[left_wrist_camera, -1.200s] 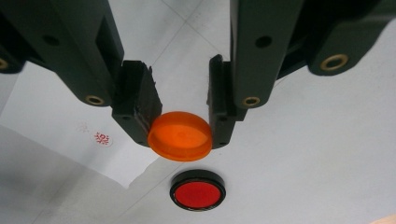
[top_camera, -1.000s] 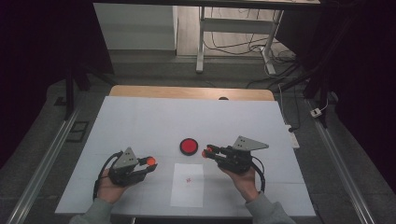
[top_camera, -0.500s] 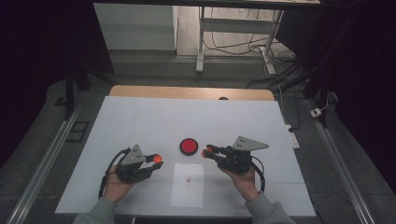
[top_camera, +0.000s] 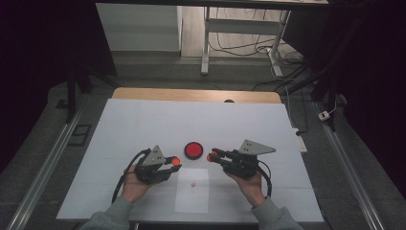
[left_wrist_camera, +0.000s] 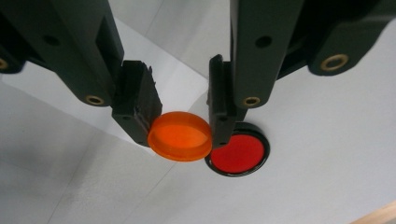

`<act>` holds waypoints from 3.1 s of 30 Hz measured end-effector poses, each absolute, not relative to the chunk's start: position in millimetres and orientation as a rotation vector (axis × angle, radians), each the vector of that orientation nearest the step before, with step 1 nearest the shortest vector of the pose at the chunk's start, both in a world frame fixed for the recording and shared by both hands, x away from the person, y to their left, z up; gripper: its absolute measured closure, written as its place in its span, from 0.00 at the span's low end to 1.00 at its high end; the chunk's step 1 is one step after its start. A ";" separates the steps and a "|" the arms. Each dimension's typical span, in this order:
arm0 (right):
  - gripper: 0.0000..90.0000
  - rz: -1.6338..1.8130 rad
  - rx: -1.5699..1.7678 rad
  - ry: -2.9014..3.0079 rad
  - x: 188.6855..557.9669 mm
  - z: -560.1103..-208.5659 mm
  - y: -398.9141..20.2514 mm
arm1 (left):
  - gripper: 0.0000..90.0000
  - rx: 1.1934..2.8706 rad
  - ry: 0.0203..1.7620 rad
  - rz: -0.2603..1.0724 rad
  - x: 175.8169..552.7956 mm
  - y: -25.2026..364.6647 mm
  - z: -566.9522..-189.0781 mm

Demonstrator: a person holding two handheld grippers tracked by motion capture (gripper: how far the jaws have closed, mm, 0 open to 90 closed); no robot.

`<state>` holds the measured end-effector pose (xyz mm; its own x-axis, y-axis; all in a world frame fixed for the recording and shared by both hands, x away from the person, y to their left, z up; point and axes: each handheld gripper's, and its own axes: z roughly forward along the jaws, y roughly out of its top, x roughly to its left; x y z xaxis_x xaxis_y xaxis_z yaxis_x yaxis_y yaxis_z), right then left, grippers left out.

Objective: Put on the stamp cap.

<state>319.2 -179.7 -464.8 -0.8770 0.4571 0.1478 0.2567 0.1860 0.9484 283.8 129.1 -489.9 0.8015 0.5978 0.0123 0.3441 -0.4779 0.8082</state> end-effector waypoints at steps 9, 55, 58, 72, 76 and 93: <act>0.81 1.772 0.693 2.286 318.7 -464.7 -178.9 | 0.72 2.134 0.667 0.354 290.9 110.6 -493.1; 0.81 1.784 0.646 2.365 315.6 -473.3 -155.0 | 0.72 2.183 0.581 0.323 299.9 70.0 -498.0; 0.81 1.781 0.651 2.370 315.7 -473.9 -153.8 | 0.72 2.182 0.581 0.323 299.7 70.1 -497.8; 0.81 1.757 0.646 2.392 317.3 -479.0 -147.8 | 0.72 2.177 0.567 0.320 297.2 68.7 -495.9; 0.81 1.752 0.646 2.393 317.6 -479.7 -147.8 | 0.72 2.177 0.564 0.319 297.1 68.6 -495.6; 0.81 1.748 0.650 2.397 317.8 -481.5 -147.1 | 0.72 2.174 0.564 0.314 296.5 69.4 -494.5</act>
